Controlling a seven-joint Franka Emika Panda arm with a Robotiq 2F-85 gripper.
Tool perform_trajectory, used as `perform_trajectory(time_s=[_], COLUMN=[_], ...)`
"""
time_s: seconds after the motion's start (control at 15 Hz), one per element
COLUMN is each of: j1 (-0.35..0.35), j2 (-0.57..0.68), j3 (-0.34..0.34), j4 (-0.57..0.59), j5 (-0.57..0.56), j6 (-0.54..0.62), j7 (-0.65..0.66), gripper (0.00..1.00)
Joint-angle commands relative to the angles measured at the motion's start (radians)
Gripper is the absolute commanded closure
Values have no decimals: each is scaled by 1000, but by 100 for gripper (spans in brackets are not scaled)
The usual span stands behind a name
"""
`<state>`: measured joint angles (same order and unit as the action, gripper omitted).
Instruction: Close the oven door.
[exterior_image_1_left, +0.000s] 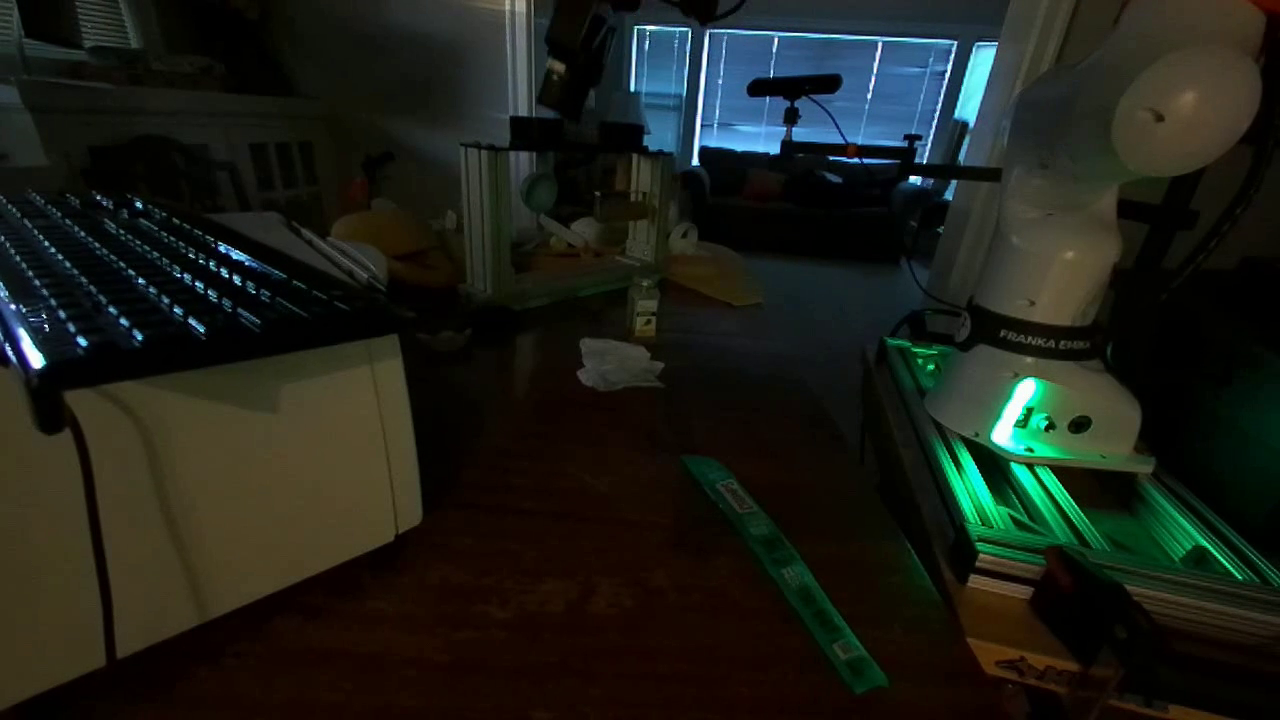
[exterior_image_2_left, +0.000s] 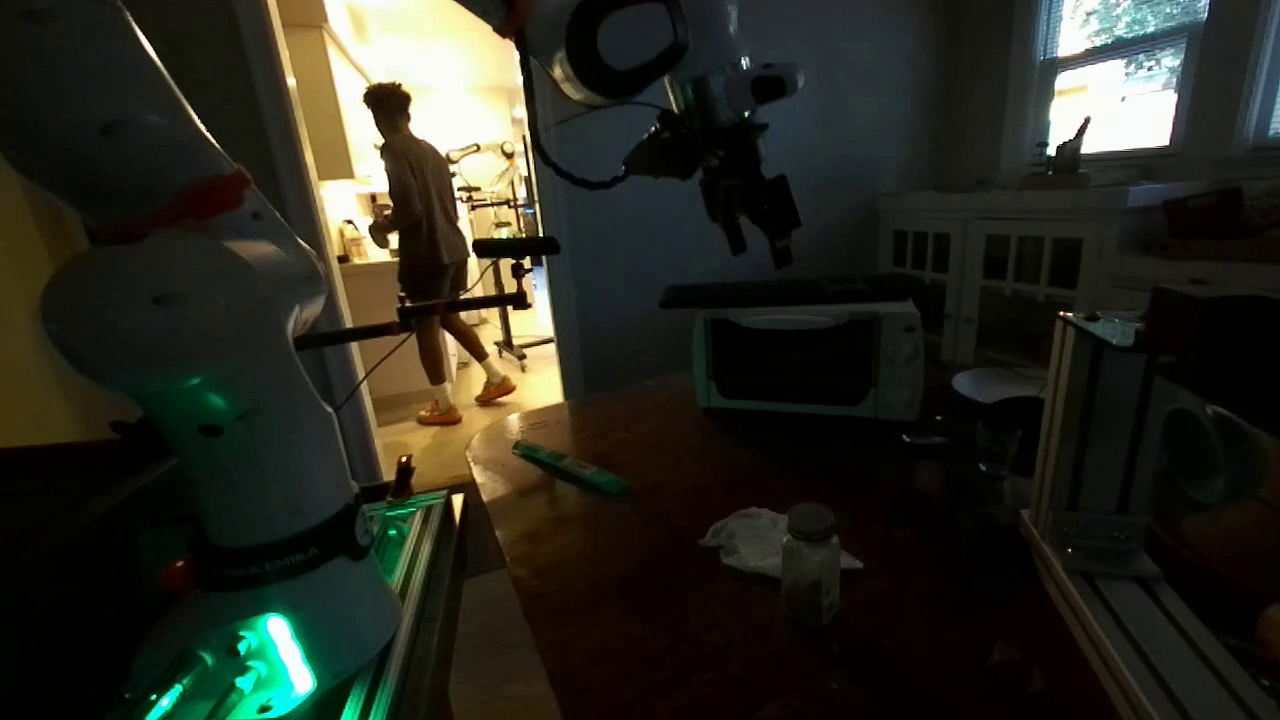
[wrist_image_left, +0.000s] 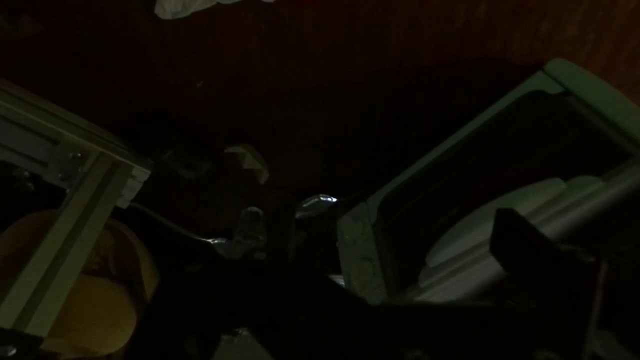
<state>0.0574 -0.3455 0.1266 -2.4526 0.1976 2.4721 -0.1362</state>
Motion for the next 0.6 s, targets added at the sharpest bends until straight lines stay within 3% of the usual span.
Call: perform_trajectory(time_s=[0.0, 0.53], j1=[37, 39], j2=[-20, -29], j3=[-20, -16], j4=[22, 33], j5=[-25, -29], j6=[-36, -61], j7=[42, 64], gripper=[0, 0])
